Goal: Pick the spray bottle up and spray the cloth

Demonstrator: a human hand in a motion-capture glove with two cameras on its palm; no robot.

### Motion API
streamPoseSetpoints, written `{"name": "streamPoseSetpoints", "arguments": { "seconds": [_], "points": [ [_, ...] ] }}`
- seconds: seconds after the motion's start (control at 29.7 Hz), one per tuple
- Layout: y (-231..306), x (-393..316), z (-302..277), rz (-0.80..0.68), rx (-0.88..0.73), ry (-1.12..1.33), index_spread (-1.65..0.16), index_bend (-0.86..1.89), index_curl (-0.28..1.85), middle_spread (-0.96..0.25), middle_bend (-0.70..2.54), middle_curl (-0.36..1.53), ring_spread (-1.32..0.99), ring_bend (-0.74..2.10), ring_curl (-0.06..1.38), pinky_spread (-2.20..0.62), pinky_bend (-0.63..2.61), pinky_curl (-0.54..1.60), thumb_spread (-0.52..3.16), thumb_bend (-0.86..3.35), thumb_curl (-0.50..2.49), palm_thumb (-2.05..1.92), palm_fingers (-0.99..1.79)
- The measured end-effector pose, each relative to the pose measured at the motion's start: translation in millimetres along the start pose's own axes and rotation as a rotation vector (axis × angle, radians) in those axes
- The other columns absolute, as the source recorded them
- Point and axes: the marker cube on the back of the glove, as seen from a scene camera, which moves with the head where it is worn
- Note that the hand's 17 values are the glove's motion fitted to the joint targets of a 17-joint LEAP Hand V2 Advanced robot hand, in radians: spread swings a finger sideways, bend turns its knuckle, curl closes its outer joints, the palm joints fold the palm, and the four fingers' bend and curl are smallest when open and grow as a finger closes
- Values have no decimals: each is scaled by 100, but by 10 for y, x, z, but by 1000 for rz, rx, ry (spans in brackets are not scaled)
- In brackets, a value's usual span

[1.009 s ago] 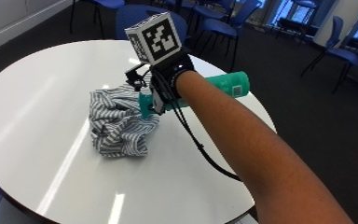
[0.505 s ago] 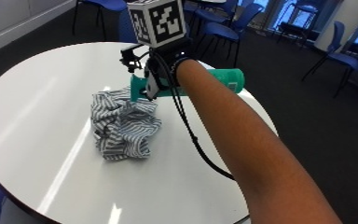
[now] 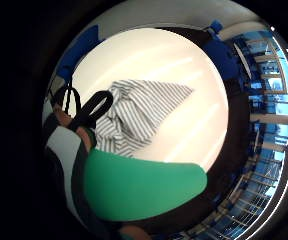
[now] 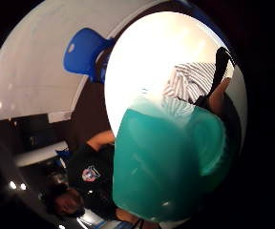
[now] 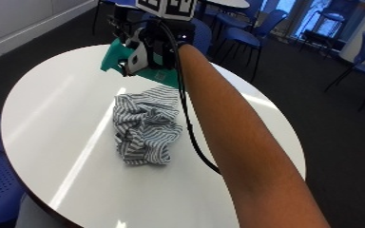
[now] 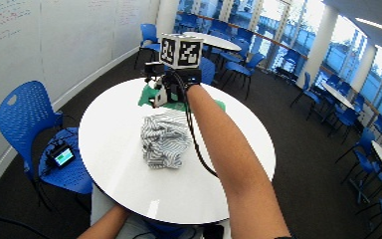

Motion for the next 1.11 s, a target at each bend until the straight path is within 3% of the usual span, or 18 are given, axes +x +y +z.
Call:
{"name": "streamPoseSetpoints", "arguments": {
  "seconds": [0.27,0.61,0.84,1.11],
  "points": [
    [-40,-310,-122,-163,141,-339,-33,29,54,-22,46,48,-22,57,44,-24,42,37,27,-4,75,93,134],
    [-108,-691,-309,-313,448,-789,-33,28,55,-21,46,48,-21,57,44,-23,42,37,28,-3,75,93,133],
    [-378,-1072,-34,-260,536,-1092,-32,27,55,-20,45,48,-21,55,44,-22,43,37,30,-3,75,95,131],
    [-530,-1015,98,-167,577,-1157,-32,25,55,-20,43,48,-20,55,44,-22,43,37,33,-3,75,96,130]
  ]
}}
